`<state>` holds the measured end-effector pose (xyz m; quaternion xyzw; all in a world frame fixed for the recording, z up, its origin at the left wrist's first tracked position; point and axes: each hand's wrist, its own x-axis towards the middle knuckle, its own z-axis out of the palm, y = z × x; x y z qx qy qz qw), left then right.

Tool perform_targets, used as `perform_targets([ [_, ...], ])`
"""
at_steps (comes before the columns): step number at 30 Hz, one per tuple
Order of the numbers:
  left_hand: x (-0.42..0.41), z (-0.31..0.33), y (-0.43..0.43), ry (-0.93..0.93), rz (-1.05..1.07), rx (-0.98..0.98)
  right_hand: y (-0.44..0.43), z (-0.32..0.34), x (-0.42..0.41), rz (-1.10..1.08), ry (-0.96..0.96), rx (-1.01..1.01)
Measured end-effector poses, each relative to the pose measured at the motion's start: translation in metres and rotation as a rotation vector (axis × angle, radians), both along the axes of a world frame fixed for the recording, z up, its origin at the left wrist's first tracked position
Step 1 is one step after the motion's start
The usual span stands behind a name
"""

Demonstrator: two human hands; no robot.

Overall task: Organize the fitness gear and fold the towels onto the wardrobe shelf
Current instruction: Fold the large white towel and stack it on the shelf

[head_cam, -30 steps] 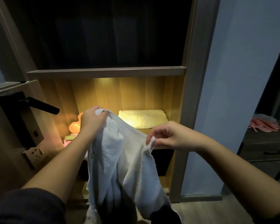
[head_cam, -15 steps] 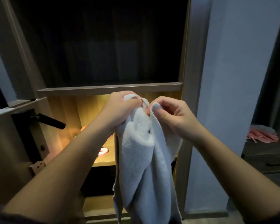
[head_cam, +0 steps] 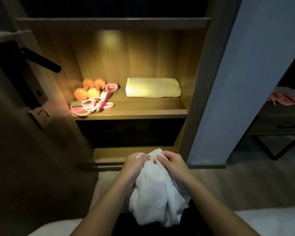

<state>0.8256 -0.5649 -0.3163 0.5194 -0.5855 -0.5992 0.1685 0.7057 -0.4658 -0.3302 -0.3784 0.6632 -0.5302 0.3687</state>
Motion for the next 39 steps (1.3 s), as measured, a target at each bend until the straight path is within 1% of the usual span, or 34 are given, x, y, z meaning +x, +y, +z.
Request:
perform_targets([
  [3,0.009,-0.043,0.009,0.066,-0.016,0.104,0.003,-0.029,0.005,-0.048,-0.056,0.126],
  [6,0.009,-0.057,0.011,0.138,0.049,0.143,0.0,-0.038,0.006,-0.094,-0.083,0.187],
  [10,0.012,-0.06,0.018,0.086,0.216,0.008,-0.003,-0.039,0.007,-0.148,-0.068,0.181],
  [14,0.027,-0.055,0.024,0.122,0.209,-0.136,0.0,-0.032,0.01,-0.179,-0.056,0.096],
  [19,0.042,-0.029,0.022,0.137,0.23,-0.303,0.009,-0.003,0.005,-0.17,0.096,-0.094],
  [21,0.045,-0.018,0.021,0.137,0.222,-0.341,0.011,0.008,0.002,-0.142,0.125,-0.136],
  [24,0.047,-0.006,0.02,0.128,0.226,-0.342,0.016,0.022,0.001,-0.104,0.148,-0.175],
  [28,0.052,0.006,0.015,0.198,0.404,-0.278,0.024,0.043,0.0,-0.068,0.142,-0.232],
  [32,0.054,0.012,0.004,0.225,0.535,-0.202,0.032,0.058,-0.003,0.057,0.07,-0.222],
  [36,0.052,0.022,0.006,0.368,0.623,-0.194,0.034,0.066,-0.001,0.18,-0.03,-0.218],
  [38,0.053,0.03,0.012,0.536,0.703,-0.216,0.034,0.068,-0.002,0.241,-0.092,-0.242],
  [39,0.056,0.033,0.013,0.625,0.763,-0.261,0.034,0.069,-0.002,0.262,-0.124,-0.256],
])
